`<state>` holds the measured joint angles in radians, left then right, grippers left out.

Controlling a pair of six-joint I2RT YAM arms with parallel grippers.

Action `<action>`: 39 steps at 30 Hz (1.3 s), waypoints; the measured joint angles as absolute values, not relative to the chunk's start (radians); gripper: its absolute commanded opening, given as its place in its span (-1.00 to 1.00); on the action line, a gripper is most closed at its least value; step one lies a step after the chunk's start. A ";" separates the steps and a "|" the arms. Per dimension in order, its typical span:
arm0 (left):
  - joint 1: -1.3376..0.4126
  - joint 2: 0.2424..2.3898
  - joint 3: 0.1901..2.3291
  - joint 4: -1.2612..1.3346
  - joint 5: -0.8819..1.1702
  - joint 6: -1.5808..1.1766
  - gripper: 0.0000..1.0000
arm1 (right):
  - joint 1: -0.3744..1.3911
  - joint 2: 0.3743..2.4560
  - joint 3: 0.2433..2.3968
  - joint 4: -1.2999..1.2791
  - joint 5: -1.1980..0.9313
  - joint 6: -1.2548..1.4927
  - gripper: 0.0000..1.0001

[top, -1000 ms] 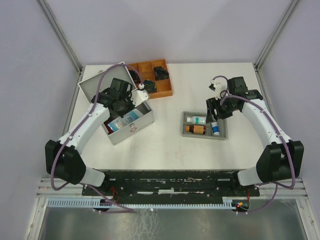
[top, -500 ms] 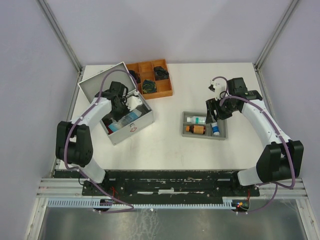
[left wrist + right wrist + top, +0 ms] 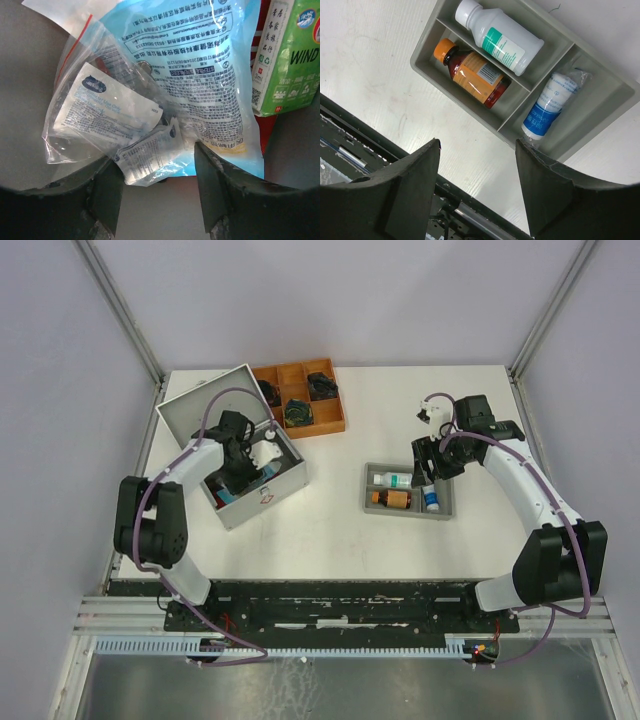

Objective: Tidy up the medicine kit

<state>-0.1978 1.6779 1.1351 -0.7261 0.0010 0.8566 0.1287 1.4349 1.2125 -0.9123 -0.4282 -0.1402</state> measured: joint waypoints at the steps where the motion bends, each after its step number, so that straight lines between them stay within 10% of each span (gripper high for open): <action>1: -0.198 1.675 1.135 -0.726 0.001 0.857 0.33 | 0.129 1.435 1.213 -0.912 -0.427 -0.140 0.41; 22: -0.178 1.277 1.135 -0.654 0.030 0.585 0.70 | 0.035 1.615 1.198 -0.829 -0.007 -0.177 0.42; 39: 0.060 1.217 0.957 -0.622 -0.054 0.371 0.44 | 0.034 1.776 1.202 -0.782 0.000 -0.155 0.37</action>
<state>0.0601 1.2171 0.9573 -0.6224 -0.0540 0.3714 0.0338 1.7756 1.2018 -0.7818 0.0002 -0.1547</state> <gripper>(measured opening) 0.763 0.692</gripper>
